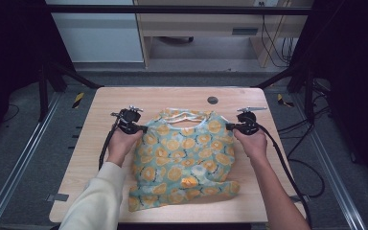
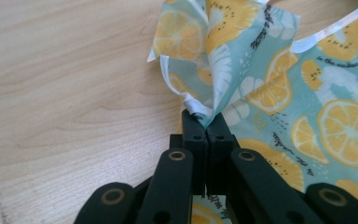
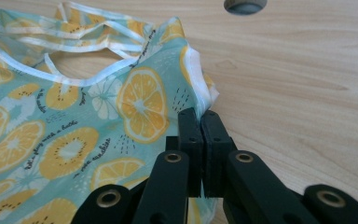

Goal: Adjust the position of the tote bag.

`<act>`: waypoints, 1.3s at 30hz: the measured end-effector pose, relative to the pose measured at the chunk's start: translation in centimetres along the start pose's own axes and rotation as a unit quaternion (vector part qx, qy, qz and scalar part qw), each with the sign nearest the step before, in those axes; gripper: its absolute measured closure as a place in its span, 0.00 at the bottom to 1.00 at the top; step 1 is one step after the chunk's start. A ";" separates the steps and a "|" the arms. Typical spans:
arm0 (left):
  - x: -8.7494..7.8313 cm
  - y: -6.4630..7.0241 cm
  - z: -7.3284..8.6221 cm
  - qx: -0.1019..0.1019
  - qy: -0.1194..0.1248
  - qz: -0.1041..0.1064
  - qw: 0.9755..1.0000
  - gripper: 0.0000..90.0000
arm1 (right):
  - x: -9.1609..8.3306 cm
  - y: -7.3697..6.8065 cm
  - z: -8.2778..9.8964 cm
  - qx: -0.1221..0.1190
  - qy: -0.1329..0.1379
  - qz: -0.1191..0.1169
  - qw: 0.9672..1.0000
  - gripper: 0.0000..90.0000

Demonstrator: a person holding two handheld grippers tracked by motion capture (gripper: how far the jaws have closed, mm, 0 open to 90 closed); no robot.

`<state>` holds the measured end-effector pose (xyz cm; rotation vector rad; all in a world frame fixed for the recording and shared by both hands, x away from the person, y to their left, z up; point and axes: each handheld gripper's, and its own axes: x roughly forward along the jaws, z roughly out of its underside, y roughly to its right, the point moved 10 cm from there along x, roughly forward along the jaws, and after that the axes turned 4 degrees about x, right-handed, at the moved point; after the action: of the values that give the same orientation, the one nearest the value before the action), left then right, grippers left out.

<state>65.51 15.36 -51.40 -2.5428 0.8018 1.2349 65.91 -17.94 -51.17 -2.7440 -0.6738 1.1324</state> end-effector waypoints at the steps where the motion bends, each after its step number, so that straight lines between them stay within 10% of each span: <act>1: -0.7 0.1 -0.5 0.002 0.011 0.002 1.000 0.99 | -0.2 -0.1 -0.3 -0.001 0.005 -0.003 1.000 0.99; 39: -4.8 -3.2 -7.4 0.010 0.064 -0.025 0.998 1.00 | -1.8 -0.2 -8.6 -0.002 0.057 0.004 0.998 0.99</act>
<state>69.79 16.89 -43.21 -2.6314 0.7672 1.0525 70.65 -17.91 -43.75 -2.7920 -0.6519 0.9668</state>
